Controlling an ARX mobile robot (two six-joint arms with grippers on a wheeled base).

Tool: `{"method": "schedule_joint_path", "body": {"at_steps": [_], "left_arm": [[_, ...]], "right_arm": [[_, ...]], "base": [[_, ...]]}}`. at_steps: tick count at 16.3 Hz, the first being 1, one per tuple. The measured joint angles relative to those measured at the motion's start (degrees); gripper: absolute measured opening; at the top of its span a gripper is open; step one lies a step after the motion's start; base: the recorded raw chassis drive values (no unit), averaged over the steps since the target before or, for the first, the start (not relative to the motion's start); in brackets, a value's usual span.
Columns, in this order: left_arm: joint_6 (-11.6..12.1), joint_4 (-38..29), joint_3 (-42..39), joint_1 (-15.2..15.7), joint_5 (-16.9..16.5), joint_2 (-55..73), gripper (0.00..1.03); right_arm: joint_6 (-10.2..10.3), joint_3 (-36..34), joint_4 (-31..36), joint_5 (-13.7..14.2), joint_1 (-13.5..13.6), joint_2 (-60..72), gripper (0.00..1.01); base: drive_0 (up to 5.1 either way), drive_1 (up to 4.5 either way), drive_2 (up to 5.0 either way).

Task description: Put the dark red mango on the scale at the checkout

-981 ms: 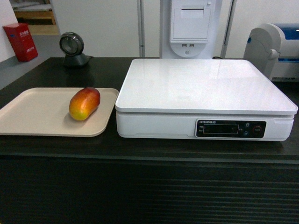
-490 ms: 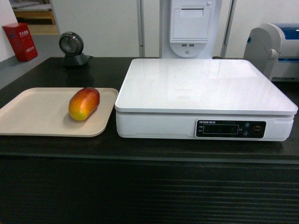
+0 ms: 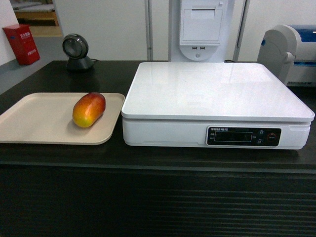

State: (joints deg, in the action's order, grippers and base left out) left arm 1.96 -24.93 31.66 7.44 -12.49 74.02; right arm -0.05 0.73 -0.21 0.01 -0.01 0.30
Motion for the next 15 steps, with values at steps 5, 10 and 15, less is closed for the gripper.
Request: {"method": "schedule_joint_path", "body": {"at_steps": [5, 10, 15], "left_arm": [[0.0, 1.7, 4.5, -0.6, 1.1, 5.4, 0.98], [0.0, 2.9, 6.9, -1.3, 1.6, 7.7, 0.98], [0.0, 5.6, 12.5, -2.7, 3.4, 12.8, 0.98]], "right_arm": [[0.0, 0.0, 0.0, 0.0, 0.0, 0.0, 0.98], [0.0, 0.0, 0.0, 0.0, 0.0, 0.0, 0.98], [0.0, 0.0, 0.0, 0.0, 0.0, 0.0, 0.98]], "base": [[0.0, 0.0, 0.0], [0.0, 0.0, 0.0], [0.0, 0.0, 0.0]]}}
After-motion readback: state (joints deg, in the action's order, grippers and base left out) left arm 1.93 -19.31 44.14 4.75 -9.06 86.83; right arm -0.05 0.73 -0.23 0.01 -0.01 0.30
